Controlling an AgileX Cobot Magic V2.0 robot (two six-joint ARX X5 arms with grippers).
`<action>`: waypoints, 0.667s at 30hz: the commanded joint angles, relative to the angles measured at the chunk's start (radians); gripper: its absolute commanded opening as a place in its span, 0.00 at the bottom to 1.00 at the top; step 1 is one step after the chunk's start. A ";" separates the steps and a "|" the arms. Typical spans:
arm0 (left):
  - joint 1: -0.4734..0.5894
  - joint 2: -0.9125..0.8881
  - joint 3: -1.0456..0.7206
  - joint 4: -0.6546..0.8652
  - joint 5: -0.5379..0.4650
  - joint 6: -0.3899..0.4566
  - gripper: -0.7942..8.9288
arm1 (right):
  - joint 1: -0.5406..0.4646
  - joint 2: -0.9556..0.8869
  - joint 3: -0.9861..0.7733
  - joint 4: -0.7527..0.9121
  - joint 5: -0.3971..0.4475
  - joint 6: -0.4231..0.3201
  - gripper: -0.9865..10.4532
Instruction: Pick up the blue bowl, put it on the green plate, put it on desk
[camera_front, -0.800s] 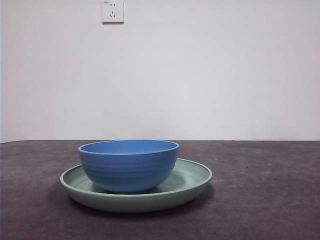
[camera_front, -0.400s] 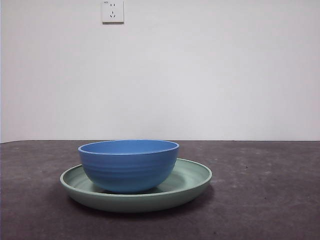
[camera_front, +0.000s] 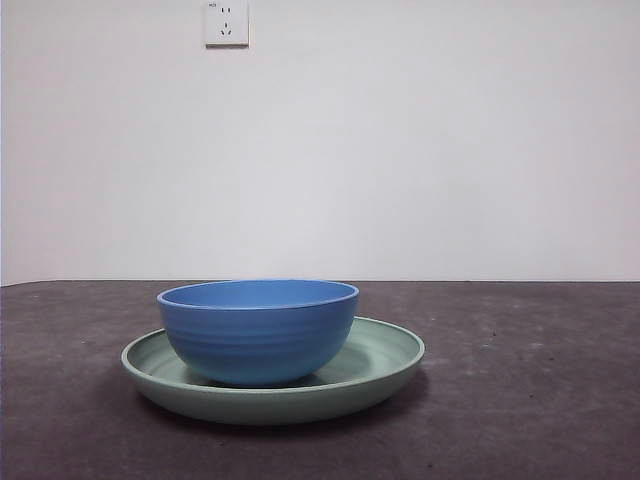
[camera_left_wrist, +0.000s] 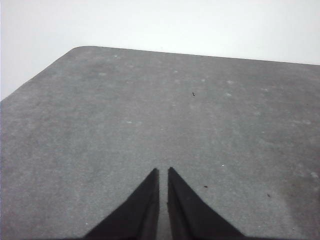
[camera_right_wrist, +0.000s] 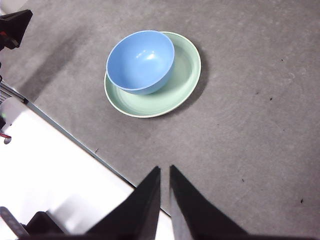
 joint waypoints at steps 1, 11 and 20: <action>0.000 -0.002 -0.021 -0.006 0.002 0.001 0.11 | 0.003 0.005 0.017 0.011 -0.002 -0.008 0.11; 0.000 -0.002 -0.021 -0.006 0.002 0.001 0.11 | 0.003 0.005 0.017 0.011 -0.002 -0.008 0.11; 0.000 -0.002 -0.021 -0.006 0.002 0.001 0.11 | -0.078 -0.023 -0.020 0.084 -0.003 -0.076 0.11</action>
